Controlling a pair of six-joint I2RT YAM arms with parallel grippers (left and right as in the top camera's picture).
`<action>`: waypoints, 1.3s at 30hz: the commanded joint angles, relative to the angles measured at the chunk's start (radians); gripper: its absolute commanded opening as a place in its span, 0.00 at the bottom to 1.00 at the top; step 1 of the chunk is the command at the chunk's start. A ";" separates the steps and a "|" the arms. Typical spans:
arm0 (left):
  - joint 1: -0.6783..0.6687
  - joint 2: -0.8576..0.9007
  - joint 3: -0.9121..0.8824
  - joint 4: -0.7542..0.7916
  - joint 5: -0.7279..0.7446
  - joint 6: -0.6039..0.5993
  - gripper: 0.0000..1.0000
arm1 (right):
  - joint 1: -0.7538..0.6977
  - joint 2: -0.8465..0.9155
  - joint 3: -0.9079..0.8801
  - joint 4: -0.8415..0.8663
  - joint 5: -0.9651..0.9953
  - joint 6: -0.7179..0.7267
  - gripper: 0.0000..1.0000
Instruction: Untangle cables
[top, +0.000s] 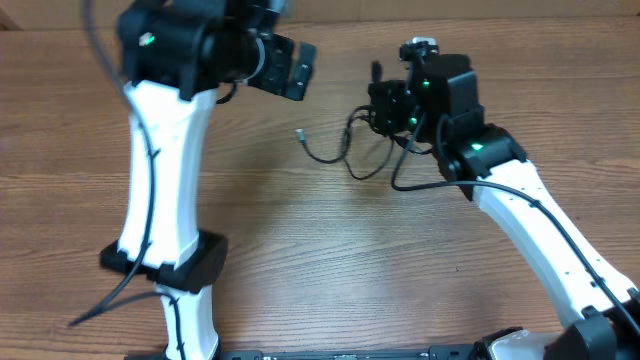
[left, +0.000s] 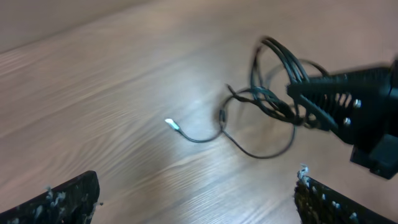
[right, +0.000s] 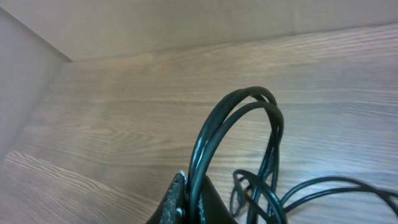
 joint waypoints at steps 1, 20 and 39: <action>0.003 0.087 -0.009 0.006 0.303 0.315 1.00 | -0.027 -0.058 0.013 -0.040 -0.003 -0.101 0.04; -0.023 0.360 -0.009 0.138 0.570 0.568 0.90 | -0.032 -0.370 0.032 -0.206 -0.006 -0.177 0.04; -0.129 0.370 -0.009 0.100 0.432 0.638 0.88 | -0.032 -0.370 0.103 -0.251 0.182 -0.233 0.04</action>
